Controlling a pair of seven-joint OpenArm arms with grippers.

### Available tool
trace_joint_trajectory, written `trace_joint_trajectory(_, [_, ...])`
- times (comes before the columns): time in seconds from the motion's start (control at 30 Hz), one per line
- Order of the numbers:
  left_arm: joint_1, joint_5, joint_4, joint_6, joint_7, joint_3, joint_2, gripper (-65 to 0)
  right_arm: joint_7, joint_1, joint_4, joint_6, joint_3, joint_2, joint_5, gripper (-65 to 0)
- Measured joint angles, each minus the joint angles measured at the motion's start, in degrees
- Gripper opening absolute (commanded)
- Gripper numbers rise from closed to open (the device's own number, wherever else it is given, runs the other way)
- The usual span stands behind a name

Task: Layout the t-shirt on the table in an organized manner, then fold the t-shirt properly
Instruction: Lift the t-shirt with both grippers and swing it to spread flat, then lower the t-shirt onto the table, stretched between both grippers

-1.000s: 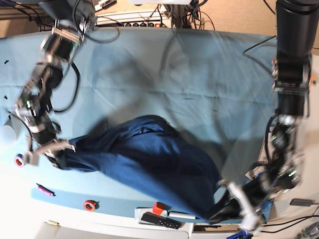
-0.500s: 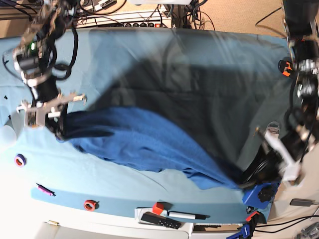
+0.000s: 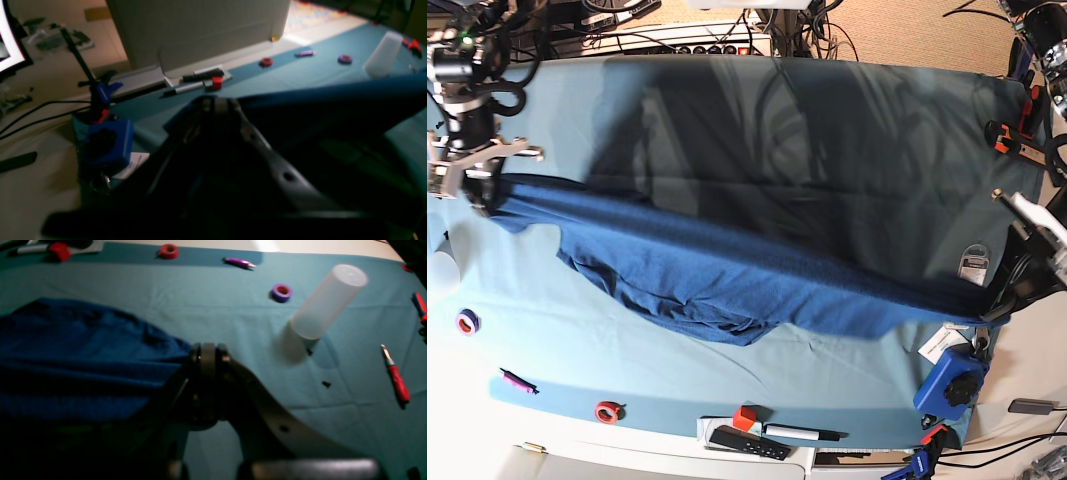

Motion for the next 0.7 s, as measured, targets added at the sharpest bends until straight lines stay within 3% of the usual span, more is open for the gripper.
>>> trace_joint_trajectory(0.1, [-0.07,0.02,-0.22,0.02,0.02,1.7,0.15,-65.0,0.44,0.04,0.0,-1.03,0.63,-0.04,0.33,-65.0])
trace_joint_trajectory(0.2, [-0.09,3.3,-0.39,0.07,-2.4,7.61,0.13,-65.0,1.42,0.07,0.0,-1.2,-0.39,-0.02,-0.68,-65.0])
trace_joint_trajectory(0.27, [-0.44,8.33,-0.46,0.61,-5.62,13.51,0.13,-65.0,1.95,-0.02,-0.02,-2.25,-1.73,-0.04,-3.39,-65.0])
trace_joint_trajectory(0.4, [-3.63,21.46,-0.83,6.73,-12.9,25.83,0.26,-65.0,5.75,0.26,-0.02,-6.27,-4.81,-0.11,-10.1,-65.0])
trace_joint_trajectory(0.47, [-6.75,27.71,-1.86,8.85,-15.52,30.71,1.09,-65.0,6.25,0.74,-0.02,-6.58,-6.29,-0.13,-12.28,-65.0])
trace_joint_trajectory(0.57, [-11.61,32.48,-5.33,10.88,-18.36,36.81,2.86,-65.0,8.74,2.91,-0.87,-6.82,-8.66,-0.13,-14.05,-65.0])
trace_joint_trajectory(0.7, [-17.51,38.45,-14.03,12.33,-21.68,42.82,4.94,-65.0,10.78,7.98,-10.84,-7.89,-9.99,-0.11,-17.4,-65.0])
